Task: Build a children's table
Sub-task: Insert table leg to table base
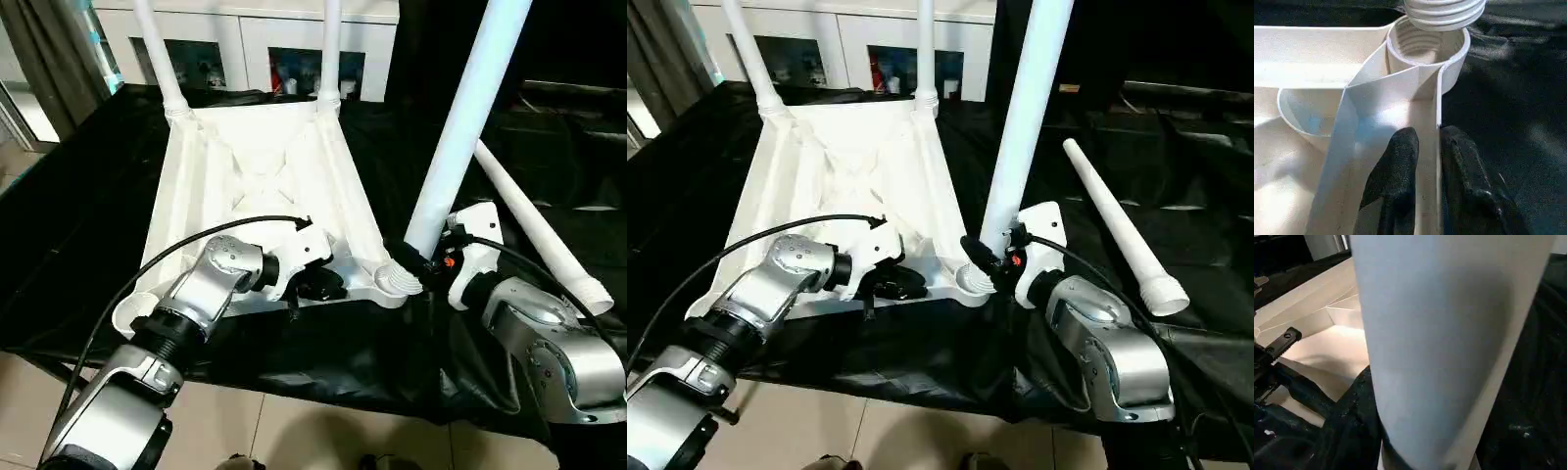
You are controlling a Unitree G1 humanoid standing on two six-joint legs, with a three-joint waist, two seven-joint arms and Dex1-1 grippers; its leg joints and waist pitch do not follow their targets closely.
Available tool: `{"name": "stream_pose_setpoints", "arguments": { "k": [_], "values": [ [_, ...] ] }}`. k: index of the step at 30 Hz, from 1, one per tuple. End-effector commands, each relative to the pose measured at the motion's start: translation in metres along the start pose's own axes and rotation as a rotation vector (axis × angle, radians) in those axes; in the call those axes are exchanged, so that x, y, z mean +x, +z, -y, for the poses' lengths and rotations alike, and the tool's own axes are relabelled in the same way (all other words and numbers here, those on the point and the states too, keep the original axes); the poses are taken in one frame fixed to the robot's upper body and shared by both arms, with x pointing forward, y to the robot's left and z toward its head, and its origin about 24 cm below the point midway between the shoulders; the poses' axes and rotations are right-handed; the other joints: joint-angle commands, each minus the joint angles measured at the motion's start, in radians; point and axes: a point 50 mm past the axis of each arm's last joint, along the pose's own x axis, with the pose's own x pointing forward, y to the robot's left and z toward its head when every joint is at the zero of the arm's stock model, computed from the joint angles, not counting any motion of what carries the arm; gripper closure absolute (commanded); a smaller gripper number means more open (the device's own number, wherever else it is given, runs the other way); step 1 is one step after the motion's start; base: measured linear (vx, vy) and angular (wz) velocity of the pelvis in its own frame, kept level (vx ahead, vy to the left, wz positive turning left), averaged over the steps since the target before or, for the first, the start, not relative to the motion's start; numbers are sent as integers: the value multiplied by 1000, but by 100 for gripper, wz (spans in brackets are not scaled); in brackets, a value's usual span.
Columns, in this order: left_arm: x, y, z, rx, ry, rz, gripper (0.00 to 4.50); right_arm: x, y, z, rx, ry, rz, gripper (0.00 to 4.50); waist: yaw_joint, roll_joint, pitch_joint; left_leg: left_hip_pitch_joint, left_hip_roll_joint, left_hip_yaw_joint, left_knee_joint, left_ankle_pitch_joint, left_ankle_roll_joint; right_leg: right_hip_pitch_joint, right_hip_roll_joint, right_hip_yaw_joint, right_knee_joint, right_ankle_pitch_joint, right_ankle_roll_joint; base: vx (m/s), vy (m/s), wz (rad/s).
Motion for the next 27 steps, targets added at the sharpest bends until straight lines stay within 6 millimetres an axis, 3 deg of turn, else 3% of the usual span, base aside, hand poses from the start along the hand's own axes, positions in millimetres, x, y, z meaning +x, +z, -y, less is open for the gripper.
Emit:
{"name": "stream_pose_setpoints", "arguments": {
  "k": [1, 15, 16, 22, 27],
  "values": [
    [-3, -4, -2, 4, 6, -36, 353, 1, 4, -1, -1, 4, 11, 255, 2, -7, -73, 3, 34, -7, -72, -214, 39, 59, -46, 40, -81, -333, -177, 0, 0, 0],
    [-3, -8, -1, 1, -9, -63, 353, 4, 5, -1, 2, 11, 14, 255, 2, -2, -73, 5, 36, -9, -74, -229, 31, 58, -47, 41, -80, -323, -184, 0, 0, 0],
    [-3, -8, -1, 1, -9, -62, 382, 4, 5, -1, 2, 11, 14, 255, 2, -2, -72, 5, 36, -9, -74, -230, 31, 58, -46, 41, -80, -321, -185, 0, 0, 0],
    [-2, -1, -1, -11, -19, 12, 432, 6, 2, -3, 29, 60, -8, 255, 0, -2, -73, 3, 35, -9, -73, -235, 33, 60, -47, 40, -81, -321, -193, 0, 0, 0],
    [-1, -3, 1, -16, -39, 34, 450, 13, -4, 9, 56, 57, -23, 255, 0, 2, -75, 4, 36, -8, -72, -231, 34, 60, -47, 40, -80, -310, -203, 0, 0, 0]
  ]
}}
